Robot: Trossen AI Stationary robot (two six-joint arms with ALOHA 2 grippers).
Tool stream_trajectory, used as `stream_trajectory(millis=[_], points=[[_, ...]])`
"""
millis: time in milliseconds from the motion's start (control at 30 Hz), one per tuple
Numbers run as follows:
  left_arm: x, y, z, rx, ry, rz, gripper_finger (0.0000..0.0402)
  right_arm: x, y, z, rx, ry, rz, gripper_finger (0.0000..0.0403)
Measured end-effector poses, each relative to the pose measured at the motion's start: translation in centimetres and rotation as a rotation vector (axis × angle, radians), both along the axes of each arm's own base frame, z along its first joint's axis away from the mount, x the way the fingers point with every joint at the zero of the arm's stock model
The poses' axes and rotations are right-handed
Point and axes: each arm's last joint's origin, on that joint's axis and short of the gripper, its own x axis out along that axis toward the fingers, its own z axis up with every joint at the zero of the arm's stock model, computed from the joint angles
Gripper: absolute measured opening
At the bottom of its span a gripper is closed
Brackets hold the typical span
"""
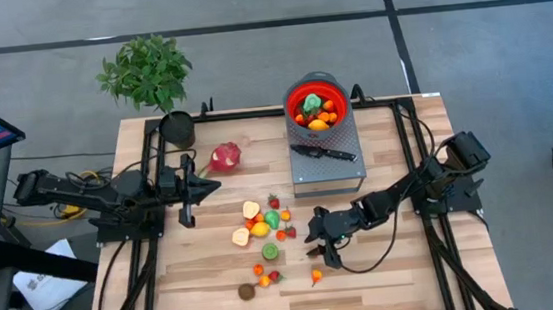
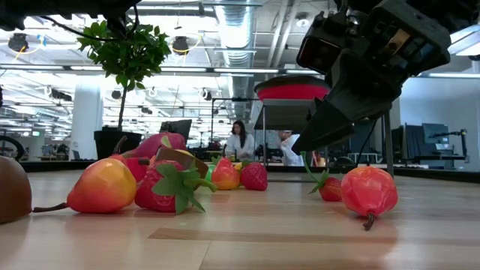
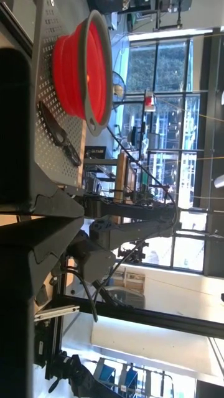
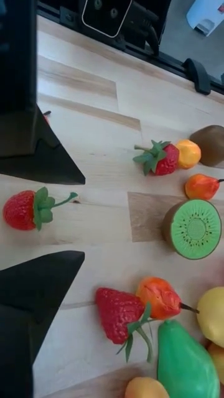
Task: Pick & Place Fruit
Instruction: Put the strawberry into the red colander on the shelf
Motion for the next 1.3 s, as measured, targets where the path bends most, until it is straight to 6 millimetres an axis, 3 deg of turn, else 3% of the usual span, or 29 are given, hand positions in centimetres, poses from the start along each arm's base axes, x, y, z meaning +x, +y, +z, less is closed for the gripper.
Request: stream_trajectory(millis=[600, 900, 1300], points=[[0.0, 0.0, 0.0, 0.000, 0.000, 0.000, 0.0003, 0.0, 0.4, 0.1, 0.008, -0.024, -0.045, 0.0161], [0.0, 0.0, 0.0, -0.003, 0.000, -0.001, 0.0003, 0.8, 1.7, -3.6, 0.078, -0.011, -0.108, 0.0147], [0.0, 0.0, 0.0, -0.003, 0.000, -0.001, 0.0003, 1.0, 1.8, -4.2, 0.087, -0.016, -0.103, 0.0098]])
